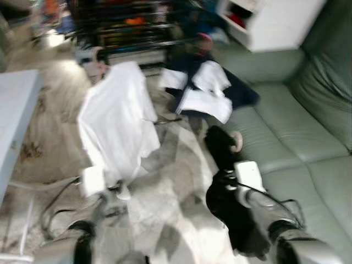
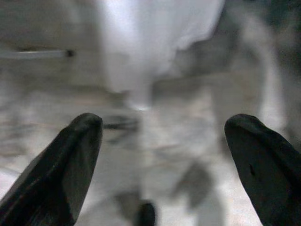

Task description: Hang hanger

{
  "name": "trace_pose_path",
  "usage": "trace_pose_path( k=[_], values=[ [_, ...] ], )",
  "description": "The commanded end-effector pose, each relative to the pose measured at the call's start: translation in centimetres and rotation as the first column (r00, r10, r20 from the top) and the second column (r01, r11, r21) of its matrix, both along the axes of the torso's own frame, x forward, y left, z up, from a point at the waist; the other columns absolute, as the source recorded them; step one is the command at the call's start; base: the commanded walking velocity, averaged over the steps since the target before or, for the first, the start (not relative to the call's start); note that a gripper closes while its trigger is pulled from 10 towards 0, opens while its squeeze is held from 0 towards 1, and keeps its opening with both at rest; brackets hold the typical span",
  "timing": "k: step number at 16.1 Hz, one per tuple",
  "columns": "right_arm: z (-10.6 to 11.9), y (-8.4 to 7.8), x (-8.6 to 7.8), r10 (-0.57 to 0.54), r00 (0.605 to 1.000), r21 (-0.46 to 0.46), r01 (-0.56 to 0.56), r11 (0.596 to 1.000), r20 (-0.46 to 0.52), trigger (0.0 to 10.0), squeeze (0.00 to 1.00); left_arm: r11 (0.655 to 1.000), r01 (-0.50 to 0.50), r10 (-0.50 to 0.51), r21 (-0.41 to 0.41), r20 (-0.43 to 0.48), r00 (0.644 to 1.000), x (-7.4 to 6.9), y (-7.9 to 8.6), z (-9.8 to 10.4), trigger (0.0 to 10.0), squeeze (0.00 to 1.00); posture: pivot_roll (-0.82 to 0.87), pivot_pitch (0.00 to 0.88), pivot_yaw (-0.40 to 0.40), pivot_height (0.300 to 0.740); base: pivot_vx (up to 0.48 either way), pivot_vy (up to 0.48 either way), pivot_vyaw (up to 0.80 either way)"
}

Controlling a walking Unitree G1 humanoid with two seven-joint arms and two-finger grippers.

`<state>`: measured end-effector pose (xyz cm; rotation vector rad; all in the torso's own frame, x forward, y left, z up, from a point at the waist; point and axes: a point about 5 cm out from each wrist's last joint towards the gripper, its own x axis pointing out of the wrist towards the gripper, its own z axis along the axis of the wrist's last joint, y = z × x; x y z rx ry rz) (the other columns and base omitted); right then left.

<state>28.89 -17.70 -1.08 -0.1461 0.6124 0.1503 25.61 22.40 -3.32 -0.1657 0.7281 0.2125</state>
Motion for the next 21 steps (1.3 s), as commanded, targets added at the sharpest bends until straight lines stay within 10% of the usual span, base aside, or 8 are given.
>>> trace_pose_path(
  k=[1, 17, 21],
  values=[
    [-0.1, -1.0, -0.4, -0.02, 1.0, -0.011, 0.02, 1.0, 0.001, 10.0, 0.0, 1.0, 0.016, -0.016, -0.011, 0.031, 0.999, 1.0, -0.7, 0.6, 10.0, 0.0, -0.08, 0.0, 0.015, 0.74, 0.0, 0.439, 0.43],
    [0.5, -3.0, 0.0, -0.12, 0.993, -0.029, 0.12, 0.992, 0.019, 10.0, 0.0, 0.992, 0.062, -0.066, 0.106, 0.034, 0.997, 1.3, -0.4, 1.0, 10.0, 0.0, -0.07, 0.0, 0.046, 0.74, 0.0, 0.054, 0.0],
    [-1.6, -3.1, -2.5, -0.159, 0.986, -0.018, 0.159, 0.987, -0.042, 10.0, 0.0, 0.986, 0.091, -0.089, 0.139, -0.017, 0.996, -0.7, 0.1, -0.4, 10.0, 0.0, -0.07, 0.0, 0.063, 0.74, 0.0, 0.0, 0.0]
  ],
)
